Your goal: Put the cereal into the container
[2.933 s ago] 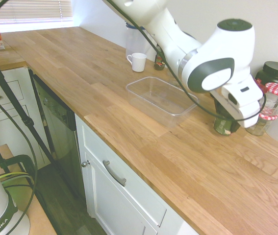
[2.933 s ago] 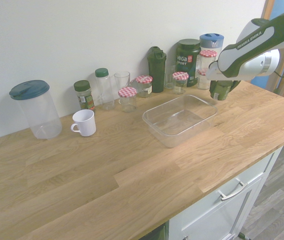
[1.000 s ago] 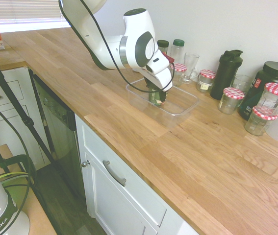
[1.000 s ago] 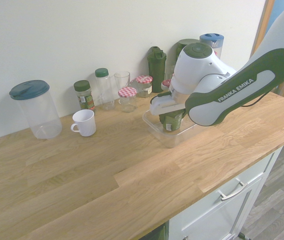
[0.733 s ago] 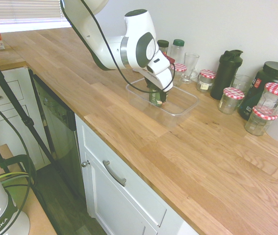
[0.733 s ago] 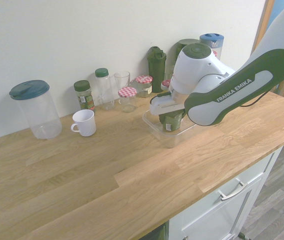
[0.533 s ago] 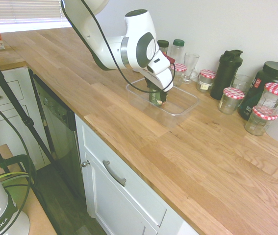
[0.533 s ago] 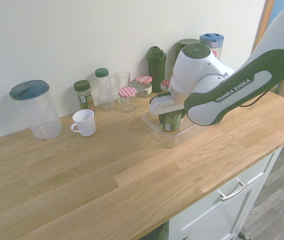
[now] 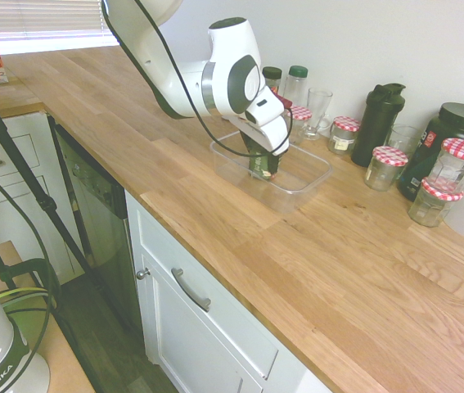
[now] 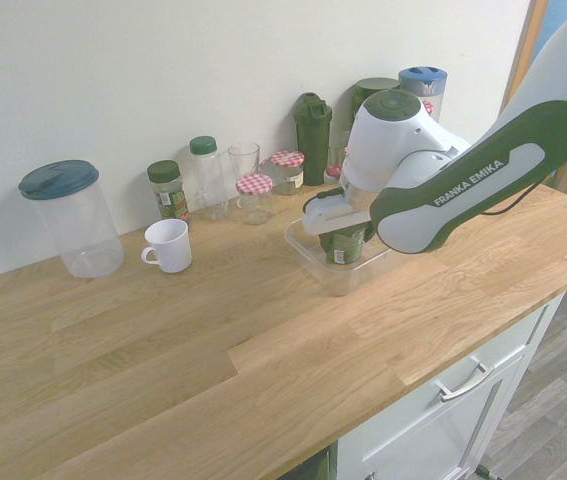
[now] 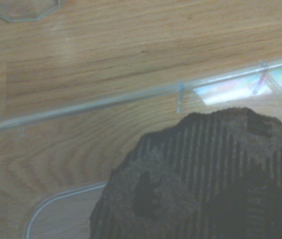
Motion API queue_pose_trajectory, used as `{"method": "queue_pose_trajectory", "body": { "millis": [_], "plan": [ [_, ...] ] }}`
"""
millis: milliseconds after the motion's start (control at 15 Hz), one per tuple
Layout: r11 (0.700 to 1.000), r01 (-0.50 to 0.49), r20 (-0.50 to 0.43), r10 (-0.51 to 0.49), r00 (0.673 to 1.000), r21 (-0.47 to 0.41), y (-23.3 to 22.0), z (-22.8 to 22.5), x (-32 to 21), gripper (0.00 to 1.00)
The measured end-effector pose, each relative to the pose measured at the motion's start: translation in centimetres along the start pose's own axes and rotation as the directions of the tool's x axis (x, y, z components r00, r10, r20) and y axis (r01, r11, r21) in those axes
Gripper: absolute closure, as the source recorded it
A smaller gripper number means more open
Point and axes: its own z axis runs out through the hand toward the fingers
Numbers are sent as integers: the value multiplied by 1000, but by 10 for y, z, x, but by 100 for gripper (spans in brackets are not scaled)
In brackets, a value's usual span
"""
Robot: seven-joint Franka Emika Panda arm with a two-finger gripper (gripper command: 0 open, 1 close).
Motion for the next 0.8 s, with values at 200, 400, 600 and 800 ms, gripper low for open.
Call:
{"method": "queue_pose_trajectory", "body": {
  "millis": [200, 400, 600, 800],
  "plan": [
    [1000, 16, 3, -16, 1000, -3, 8, -7, -2, 0],
    [999, 38, 19, -38, 999, -21, 20, -22, -3, 0],
    [996, 60, 34, -58, 998, -59, 31, -36, -4, 0],
    [994, 79, 50, -75, 996, -82, 36, -55, -1, 0]
  ]
}}
